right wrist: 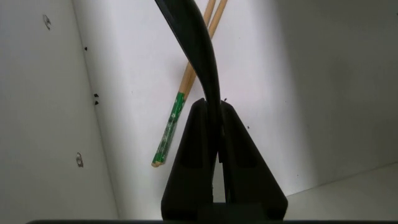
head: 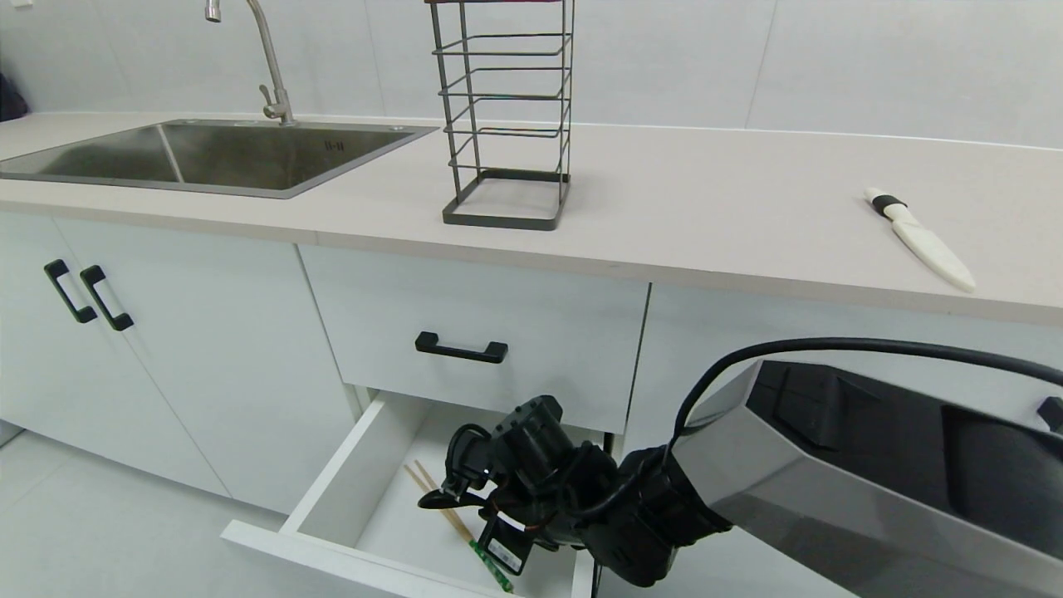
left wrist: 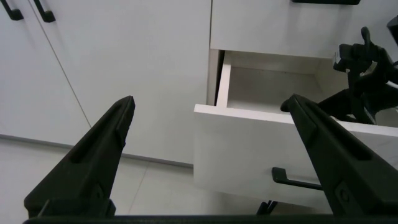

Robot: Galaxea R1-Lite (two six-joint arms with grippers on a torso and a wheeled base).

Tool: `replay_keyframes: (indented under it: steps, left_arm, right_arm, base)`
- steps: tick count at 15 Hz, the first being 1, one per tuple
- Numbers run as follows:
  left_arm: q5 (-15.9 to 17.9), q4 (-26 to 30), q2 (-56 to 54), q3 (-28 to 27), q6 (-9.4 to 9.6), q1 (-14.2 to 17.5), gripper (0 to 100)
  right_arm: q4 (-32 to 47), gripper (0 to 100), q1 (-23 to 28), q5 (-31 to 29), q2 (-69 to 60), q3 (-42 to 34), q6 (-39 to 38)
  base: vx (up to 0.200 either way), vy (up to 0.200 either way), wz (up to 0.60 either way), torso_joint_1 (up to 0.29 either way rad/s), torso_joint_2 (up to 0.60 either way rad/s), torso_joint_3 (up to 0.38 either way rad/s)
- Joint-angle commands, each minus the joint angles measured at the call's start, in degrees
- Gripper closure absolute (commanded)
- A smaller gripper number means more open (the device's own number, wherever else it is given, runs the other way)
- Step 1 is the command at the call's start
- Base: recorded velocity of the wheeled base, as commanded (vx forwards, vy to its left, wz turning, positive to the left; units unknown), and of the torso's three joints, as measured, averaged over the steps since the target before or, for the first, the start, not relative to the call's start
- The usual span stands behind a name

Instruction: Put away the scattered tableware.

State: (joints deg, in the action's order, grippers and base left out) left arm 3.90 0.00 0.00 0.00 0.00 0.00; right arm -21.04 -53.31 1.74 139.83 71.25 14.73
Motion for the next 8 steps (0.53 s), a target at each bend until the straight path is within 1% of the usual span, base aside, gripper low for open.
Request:
replay_keyframes:
  steps: [1,8]
  left_arm:
    - [0.05,0.00,0.09,0.00,0.00,0.00,0]
    - [-0.03,0.00,0.09,0.00,0.00,0.00,0]
  right_arm:
    - [-0.05,100,-0.04,0.01,1.59,0.82,0.04]
    - [0.04,100,0.14,0.01,3.61,1.70,0.13]
  base:
    - [0.000,0.000,0.00,0.000,0.00,0.000]
    - [0.000,0.000,0.00,0.000,0.00,0.000]
